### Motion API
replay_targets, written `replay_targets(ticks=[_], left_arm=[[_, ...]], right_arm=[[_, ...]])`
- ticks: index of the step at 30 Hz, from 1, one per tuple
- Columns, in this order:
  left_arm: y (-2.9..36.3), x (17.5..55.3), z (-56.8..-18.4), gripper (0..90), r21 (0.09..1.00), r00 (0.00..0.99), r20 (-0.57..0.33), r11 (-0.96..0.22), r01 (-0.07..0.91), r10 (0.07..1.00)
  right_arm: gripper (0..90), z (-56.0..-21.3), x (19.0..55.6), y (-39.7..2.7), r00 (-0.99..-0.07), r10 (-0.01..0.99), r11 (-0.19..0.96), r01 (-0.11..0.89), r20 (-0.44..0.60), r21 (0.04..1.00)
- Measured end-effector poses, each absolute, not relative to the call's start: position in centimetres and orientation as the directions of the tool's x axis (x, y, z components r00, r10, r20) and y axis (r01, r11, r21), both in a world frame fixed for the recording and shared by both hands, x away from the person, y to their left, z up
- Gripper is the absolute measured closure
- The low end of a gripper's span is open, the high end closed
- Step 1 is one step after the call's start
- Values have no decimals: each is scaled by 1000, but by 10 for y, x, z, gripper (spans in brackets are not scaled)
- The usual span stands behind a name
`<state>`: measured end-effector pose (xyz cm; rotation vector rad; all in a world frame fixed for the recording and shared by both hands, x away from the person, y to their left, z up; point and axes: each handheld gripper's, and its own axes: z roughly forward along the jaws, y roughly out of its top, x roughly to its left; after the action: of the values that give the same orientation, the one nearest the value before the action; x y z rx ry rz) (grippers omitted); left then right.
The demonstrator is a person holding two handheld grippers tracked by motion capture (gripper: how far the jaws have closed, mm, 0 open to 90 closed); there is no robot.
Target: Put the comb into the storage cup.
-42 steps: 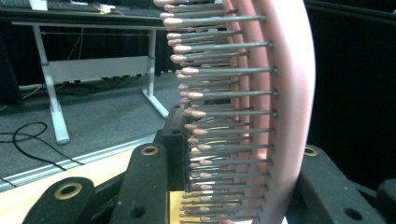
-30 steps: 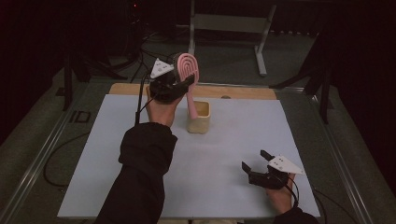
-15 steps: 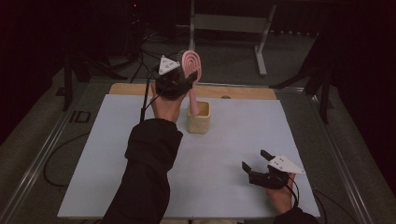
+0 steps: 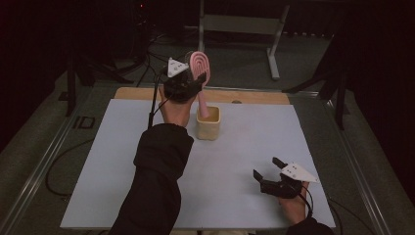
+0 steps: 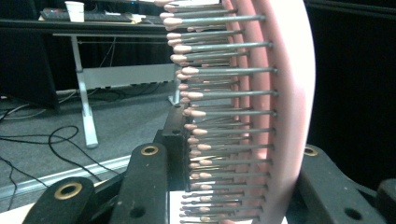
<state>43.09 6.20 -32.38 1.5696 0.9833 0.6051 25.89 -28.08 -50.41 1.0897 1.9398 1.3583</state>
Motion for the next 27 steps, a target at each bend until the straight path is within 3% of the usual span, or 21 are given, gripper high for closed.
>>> replay_targets(ticks=[27], left_arm=[[41,434,-340,648,962,509,-150,7,272,847]], right_arm=[[109,-504,258,-282,-532,846,162,314,32,935]])
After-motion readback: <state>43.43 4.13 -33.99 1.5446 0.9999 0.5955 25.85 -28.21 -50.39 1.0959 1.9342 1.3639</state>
